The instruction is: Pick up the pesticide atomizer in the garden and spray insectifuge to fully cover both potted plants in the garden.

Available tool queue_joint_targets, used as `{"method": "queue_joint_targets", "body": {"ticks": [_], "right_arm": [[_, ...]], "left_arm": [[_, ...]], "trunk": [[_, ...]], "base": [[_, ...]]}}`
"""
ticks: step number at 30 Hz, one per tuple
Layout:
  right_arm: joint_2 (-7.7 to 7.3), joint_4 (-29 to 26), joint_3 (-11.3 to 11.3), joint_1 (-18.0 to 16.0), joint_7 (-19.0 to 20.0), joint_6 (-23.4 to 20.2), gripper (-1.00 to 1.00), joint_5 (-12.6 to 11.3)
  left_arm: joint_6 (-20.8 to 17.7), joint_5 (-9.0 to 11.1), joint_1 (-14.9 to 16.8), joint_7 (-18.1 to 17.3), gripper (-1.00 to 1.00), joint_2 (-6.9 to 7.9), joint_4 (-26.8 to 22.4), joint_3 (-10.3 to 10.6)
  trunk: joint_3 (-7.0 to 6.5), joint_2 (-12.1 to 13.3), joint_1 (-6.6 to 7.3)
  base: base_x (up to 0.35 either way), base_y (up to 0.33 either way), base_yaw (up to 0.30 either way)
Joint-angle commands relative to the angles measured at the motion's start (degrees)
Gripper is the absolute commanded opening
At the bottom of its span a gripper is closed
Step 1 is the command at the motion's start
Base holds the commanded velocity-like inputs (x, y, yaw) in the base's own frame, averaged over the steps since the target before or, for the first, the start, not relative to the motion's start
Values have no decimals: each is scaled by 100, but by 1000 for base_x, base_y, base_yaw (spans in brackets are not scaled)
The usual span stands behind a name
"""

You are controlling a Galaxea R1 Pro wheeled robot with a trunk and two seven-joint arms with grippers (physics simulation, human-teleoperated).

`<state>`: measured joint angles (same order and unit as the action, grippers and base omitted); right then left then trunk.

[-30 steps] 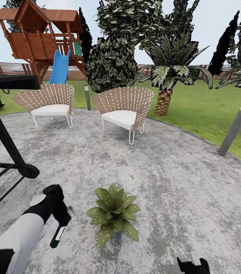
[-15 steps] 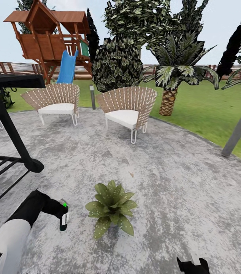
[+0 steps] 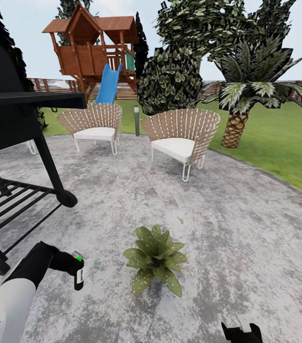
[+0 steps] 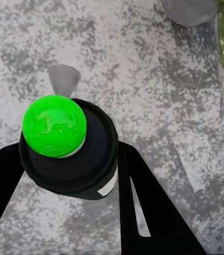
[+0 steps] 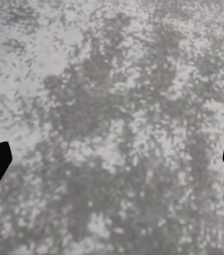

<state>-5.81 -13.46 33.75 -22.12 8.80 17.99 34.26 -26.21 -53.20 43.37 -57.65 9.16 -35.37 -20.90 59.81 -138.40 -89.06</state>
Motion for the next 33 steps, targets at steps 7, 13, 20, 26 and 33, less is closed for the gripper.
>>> {"method": "queue_joint_targets", "body": {"ticks": [7,13,20,26,33], "right_arm": [[6,8,44,-3,43,20,100,27],[9,10,44,-3,43,20,100,28],[9,5,44,-3,43,20,100,28],[9,3,44,-3,43,20,100,28],[9,6,44,-3,51,20,100,28]], "left_arm": [[-25,-30,-3,-35,-100,-2,-7,-26],[-16,-32,-3,-35,-100,-10,-5,-20],[-16,-33,-4,-35,-100,-11,-5,-21],[-16,-33,-4,-35,-100,-4,-5,-21],[-16,-33,-4,-35,-100,-2,-5,-26]], "trunk": [[5,-2,2],[5,-2,2],[5,-2,2],[6,-2,2],[29,-2,2]], "base": [[-240,-162,278],[-251,-170,278],[-251,-170,278],[-250,-171,278],[-232,-188,278]]}}
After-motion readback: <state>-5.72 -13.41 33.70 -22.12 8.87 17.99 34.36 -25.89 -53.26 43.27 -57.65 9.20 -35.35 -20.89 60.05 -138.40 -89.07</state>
